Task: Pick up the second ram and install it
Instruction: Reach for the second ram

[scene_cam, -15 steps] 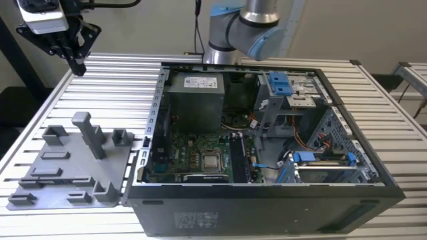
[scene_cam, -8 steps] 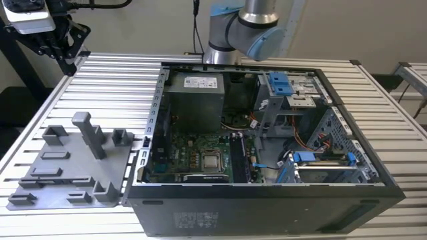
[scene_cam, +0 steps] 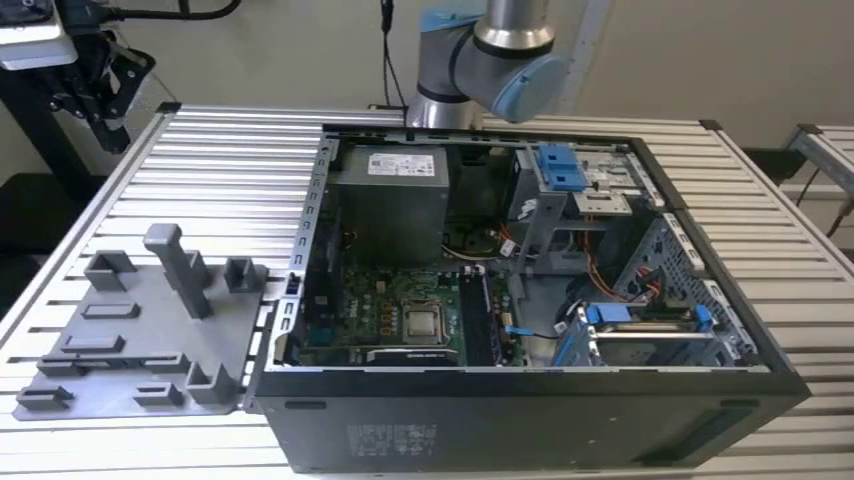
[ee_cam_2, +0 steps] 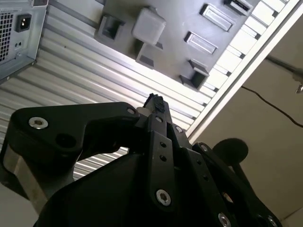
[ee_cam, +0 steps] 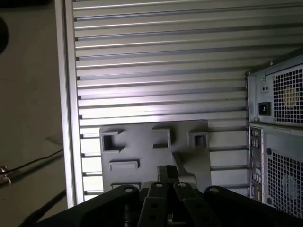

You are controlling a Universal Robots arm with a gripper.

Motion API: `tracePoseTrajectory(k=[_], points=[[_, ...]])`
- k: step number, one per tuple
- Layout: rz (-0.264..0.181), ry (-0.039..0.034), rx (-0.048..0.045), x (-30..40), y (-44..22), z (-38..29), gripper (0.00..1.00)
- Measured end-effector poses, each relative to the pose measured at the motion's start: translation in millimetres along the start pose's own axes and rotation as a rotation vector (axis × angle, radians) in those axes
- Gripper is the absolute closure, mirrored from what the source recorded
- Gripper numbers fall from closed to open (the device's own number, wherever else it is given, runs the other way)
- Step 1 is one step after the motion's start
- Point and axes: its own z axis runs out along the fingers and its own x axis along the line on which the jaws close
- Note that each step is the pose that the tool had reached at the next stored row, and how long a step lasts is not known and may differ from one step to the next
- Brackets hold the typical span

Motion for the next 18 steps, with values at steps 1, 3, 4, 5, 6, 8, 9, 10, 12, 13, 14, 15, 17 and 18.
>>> tracePoseTrajectory(k=[1, 3, 4, 5, 6, 8, 9, 10, 12, 13, 14, 15, 17, 18], points=[[0.000, 0.0010, 0.0002, 2.4, -0.2, 0.2, 0.89], [0.000, 0.0027, 0.0002, 7.3, -0.6, 0.8, 0.89], [0.000, 0.0035, 0.0003, 9.5, -0.8, 1.1, 0.89], [0.000, 0.0040, 0.0003, 11.7, -0.9, 1.4, 0.89], [0.000, 0.0045, 0.0003, 13.5, -1.1, 1.6, 0.89], [0.000, 0.0045, 0.0001, 15.9, -1.2, 1.6, 0.89], [0.000, 0.0045, 0.0001, 15.8, -1.2, 1.6, 0.89], [0.000, 0.0045, 0.0000, 15.9, -1.2, 1.6, 0.89], [0.000, 0.0045, 0.0001, 16.0, -1.2, 1.6, 0.89], [0.000, 0.0044, 0.0000, 16.1, -1.2, 1.7, 0.89], [0.000, 0.0044, 0.0001, 16.1, -1.5, 1.8, 0.89], [0.000, 0.0044, 0.0001, 16.1, -2.3, 1.9, 0.89], [0.000, 0.0045, 0.0002, 15.9, -4.2, 2.0, 0.89], [0.000, 0.0045, 0.0002, 15.7, -6.1, 2.0, 0.89]])
